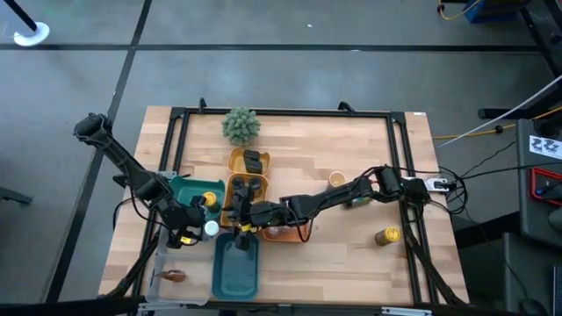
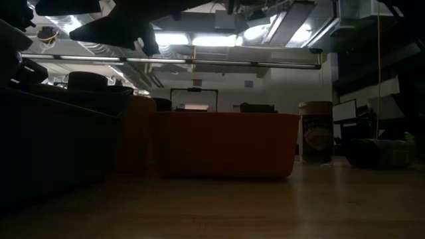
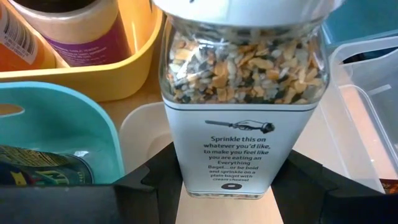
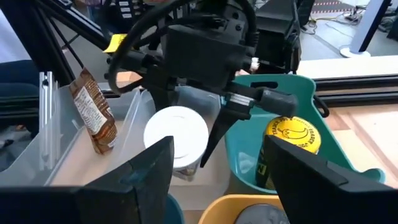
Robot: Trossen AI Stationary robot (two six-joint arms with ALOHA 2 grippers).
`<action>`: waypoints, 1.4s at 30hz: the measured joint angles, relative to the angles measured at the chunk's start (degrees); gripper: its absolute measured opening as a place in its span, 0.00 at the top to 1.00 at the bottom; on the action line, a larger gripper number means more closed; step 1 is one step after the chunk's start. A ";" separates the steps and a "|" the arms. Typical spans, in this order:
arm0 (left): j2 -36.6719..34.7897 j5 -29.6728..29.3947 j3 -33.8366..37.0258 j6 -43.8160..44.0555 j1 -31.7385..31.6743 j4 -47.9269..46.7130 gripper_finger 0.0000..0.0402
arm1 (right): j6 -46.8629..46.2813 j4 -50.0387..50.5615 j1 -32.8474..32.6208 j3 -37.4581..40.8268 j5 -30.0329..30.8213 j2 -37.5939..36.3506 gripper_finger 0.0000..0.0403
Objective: Sort spices by type
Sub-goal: Put the white seasoning bottle into the top transparent bin
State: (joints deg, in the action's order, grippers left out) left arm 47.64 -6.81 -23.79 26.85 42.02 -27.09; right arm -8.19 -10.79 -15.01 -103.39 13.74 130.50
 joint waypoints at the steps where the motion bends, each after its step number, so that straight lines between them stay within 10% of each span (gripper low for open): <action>1: 0.00 0.00 0.00 0.00 0.00 0.00 0.54 | 0.23 0.06 -0.09 0.00 0.23 0.00 0.38; 42: 0.26 -0.71 0.09 -0.72 0.00 0.46 0.49 | 2.54 -9.45 -0.74 -0.15 2.12 5.97 0.38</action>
State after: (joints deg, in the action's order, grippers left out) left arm 47.90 -7.51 -23.70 26.13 42.02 -26.64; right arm -5.65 -20.24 -15.75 -103.55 15.86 136.46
